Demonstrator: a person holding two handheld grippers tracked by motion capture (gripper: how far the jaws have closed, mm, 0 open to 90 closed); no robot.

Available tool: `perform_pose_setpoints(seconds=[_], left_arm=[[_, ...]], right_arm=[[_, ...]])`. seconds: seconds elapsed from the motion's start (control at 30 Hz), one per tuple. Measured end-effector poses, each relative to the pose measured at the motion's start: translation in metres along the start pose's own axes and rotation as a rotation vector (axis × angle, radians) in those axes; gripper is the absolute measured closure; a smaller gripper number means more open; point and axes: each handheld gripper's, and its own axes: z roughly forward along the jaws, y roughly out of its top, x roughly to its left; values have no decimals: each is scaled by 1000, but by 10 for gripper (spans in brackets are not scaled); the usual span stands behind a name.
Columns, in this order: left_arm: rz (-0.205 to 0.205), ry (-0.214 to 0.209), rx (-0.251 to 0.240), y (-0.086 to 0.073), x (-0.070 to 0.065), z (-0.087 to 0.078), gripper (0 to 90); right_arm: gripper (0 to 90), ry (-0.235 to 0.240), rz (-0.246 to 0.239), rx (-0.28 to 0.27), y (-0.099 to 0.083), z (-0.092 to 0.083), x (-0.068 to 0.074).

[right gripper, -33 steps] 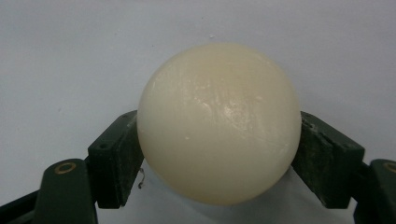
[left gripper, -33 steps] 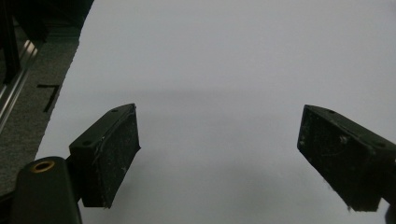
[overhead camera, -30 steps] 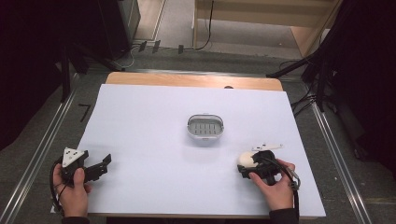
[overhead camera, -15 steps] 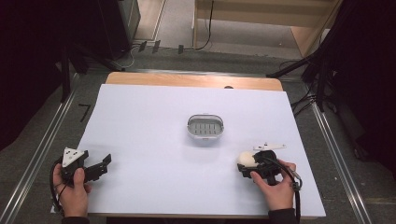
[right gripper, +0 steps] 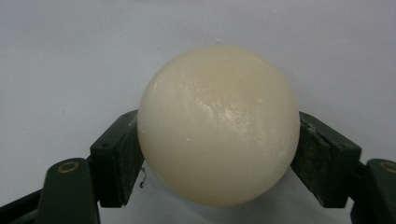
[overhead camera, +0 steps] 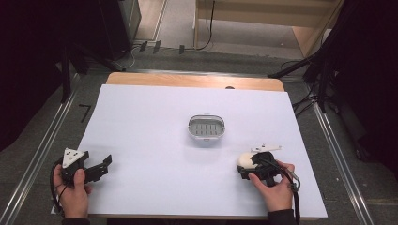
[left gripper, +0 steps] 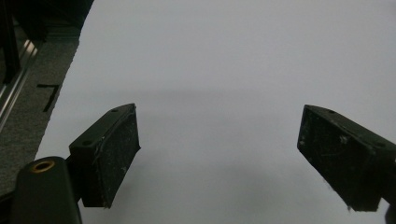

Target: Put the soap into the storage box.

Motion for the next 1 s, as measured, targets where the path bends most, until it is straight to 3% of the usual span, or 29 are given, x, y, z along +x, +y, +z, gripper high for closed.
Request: perform_pose_setpoints(seconds=[0.27,1.0], left_arm=[[-1,-1,-1,0,0,0,138],[-1,-1,-1,0,0,0,138]], right_arm=[[254,16,5,-29,3,-6,2],[256,66,-7,-26,19,-13,5]])
